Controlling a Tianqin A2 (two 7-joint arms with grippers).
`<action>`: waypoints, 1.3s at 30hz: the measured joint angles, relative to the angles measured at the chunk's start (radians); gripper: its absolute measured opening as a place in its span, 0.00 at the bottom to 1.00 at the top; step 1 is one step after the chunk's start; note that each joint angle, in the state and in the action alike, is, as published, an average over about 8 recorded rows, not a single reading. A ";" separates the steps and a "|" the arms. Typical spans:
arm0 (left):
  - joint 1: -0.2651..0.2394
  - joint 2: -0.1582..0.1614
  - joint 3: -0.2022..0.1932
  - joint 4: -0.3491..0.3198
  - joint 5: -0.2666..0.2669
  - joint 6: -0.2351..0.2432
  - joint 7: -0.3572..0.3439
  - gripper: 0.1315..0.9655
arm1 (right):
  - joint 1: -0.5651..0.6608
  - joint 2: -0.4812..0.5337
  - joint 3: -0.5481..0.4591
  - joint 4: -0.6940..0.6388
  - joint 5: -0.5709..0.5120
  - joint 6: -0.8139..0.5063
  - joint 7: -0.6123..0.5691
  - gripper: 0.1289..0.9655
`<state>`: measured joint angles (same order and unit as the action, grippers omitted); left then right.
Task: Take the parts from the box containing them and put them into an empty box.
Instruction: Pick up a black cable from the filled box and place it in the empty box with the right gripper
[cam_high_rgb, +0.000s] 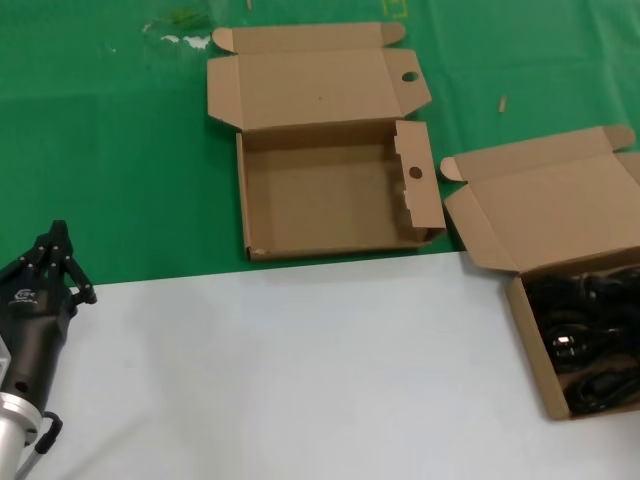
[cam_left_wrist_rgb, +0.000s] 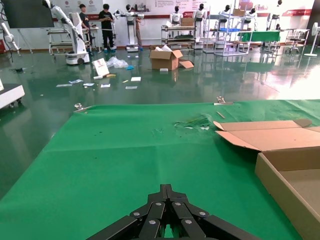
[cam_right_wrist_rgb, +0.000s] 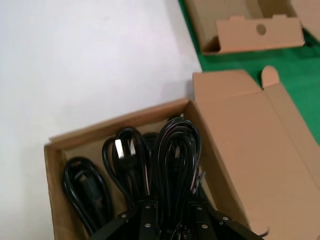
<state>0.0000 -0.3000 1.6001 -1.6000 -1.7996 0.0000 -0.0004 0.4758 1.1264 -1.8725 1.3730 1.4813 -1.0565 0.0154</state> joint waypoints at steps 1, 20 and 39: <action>0.000 0.000 0.000 0.000 0.000 0.000 0.000 0.01 | 0.006 0.007 0.002 0.017 0.000 -0.010 0.021 0.12; 0.000 0.000 0.000 0.000 0.000 0.000 0.000 0.01 | 0.440 -0.263 -0.095 0.138 -0.168 -0.089 0.234 0.11; 0.000 0.000 0.000 0.000 0.000 0.000 0.000 0.01 | 0.613 -0.684 -0.294 -0.172 -0.357 0.037 0.106 0.11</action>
<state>0.0000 -0.3000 1.6000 -1.6000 -1.7997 0.0000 -0.0004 1.0891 0.4426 -2.1664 1.2005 1.1247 -1.0198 0.1218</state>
